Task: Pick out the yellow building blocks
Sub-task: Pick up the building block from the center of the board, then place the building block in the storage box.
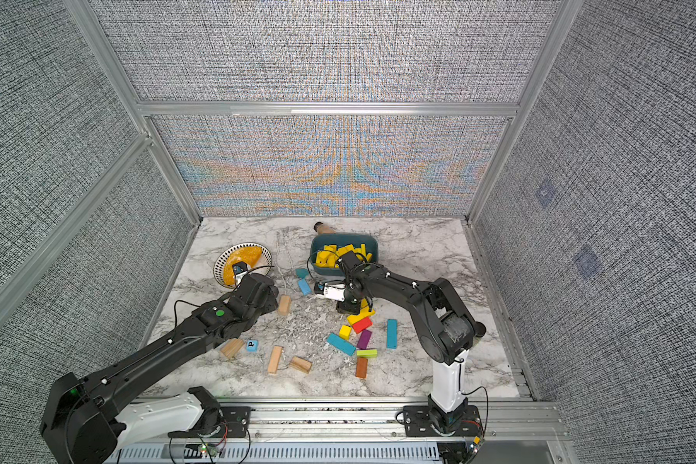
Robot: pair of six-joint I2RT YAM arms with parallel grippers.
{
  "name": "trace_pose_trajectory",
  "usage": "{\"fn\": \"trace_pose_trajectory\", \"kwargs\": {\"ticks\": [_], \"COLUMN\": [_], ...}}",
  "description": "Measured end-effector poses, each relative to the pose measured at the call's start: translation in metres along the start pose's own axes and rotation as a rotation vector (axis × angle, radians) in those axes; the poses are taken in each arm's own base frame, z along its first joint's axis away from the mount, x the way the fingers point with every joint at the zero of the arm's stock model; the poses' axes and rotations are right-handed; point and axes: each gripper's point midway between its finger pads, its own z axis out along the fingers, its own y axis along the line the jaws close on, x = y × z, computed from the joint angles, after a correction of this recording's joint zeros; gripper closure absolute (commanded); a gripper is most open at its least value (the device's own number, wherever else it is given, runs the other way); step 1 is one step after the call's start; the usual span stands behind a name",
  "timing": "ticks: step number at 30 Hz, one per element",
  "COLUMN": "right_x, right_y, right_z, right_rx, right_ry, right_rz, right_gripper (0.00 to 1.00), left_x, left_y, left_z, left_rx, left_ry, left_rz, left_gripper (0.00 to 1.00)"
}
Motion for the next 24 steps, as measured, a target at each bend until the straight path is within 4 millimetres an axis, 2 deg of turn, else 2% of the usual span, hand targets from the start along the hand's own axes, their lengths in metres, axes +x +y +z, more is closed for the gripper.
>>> {"fn": "trace_pose_trajectory", "kwargs": {"ticks": [6,10,15,18,20,24], "right_x": [0.001,0.003,-0.003,-0.015,-0.029,-0.056], "right_y": [-0.005,-0.008,-0.014,-0.019,-0.026,-0.062], "right_z": [0.005,0.008,0.002,-0.015,-0.034,-0.077], "right_rx": [0.031,0.04,0.065,0.101,0.147,0.316], "right_ry": [0.018,0.032,0.018,-0.023,-0.081,-0.245], "right_rz": [-0.023,-0.041,-0.058,-0.068,-0.075,0.033], "right_gripper": [0.66,0.78,0.9,0.97,1.0,1.0], "left_x": [-0.002,-0.004,-0.005,-0.007,-0.008,-0.011], "left_y": [0.003,0.003,0.004,0.003,0.003,0.002], "left_z": [-0.001,-0.003,-0.004,-0.005,-0.006,-0.007], "left_rx": [-0.005,-0.007,-0.009,-0.009,-0.01,-0.01], "left_ry": [-0.015,-0.024,-0.026,-0.031,-0.034,-0.041], "left_rz": [-0.004,-0.007,-0.012,-0.015,-0.016,-0.018], "left_gripper": [0.42,0.42,0.42,0.42,0.42,0.42]}}
